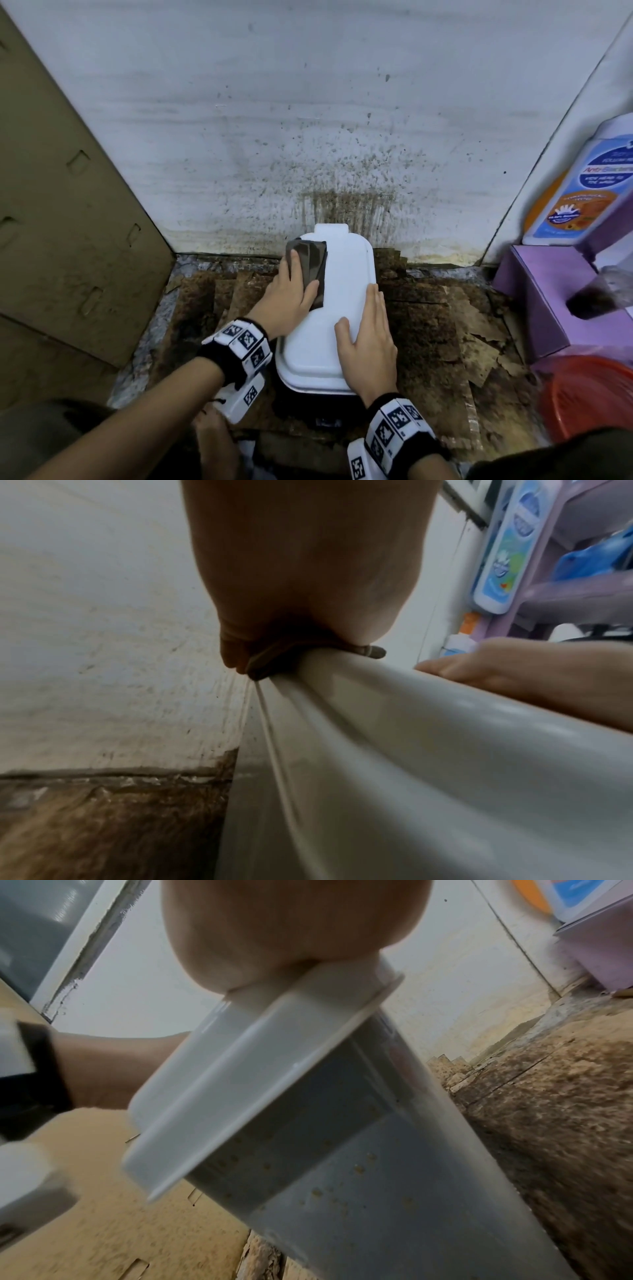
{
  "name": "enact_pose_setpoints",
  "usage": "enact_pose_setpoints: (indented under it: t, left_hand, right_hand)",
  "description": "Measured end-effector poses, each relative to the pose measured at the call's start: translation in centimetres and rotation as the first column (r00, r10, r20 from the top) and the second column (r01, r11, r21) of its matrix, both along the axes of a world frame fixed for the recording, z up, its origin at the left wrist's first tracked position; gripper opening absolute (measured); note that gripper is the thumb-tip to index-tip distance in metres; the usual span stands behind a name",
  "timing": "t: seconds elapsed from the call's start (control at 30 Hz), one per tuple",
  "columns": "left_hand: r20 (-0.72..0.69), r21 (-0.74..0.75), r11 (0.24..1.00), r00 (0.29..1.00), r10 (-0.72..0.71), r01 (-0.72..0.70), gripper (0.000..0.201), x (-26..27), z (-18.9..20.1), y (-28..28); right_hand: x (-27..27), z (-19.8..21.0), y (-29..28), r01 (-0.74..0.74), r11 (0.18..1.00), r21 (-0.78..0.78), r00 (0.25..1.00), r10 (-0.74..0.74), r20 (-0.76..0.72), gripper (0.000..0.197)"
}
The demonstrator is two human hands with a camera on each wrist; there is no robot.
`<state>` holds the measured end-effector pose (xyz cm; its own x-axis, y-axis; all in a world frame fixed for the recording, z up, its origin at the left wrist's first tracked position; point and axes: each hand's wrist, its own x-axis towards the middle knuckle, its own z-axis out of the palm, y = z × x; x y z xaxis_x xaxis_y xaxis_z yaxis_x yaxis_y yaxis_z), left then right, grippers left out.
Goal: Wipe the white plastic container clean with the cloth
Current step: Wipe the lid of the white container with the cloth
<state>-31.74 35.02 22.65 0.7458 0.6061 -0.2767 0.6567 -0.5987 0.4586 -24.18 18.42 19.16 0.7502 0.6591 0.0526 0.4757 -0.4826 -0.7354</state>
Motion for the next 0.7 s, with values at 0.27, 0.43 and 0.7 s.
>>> enact_pose_setpoints:
  t: [0.27, 0.43, 0.7]
  left_hand:
    - [0.004, 0.081, 0.997, 1.000, 0.012, -0.012, 0.101, -6.6, -0.9, -7.8]
    - [0.038, 0.303, 0.951, 0.997, -0.074, 0.059, 0.086, -7.2, -1.8, -8.0]
    - [-0.052, 0.262, 0.927, 0.963, -0.266, 0.270, 0.080, -3.6, -1.3, -2.5]
  right_hand:
    - [-0.2, 0.3, -0.2, 0.005, 1.000, -0.002, 1.000, -0.005, -0.007, 0.075]
    - [-0.2, 0.5, -0.1, -0.002, 1.000, 0.001, 1.000, 0.002, -0.017, 0.075]
    - [0.0, 0.3, -0.1, -0.009, 1.000, 0.014, 1.000, 0.009, -0.010, 0.076]
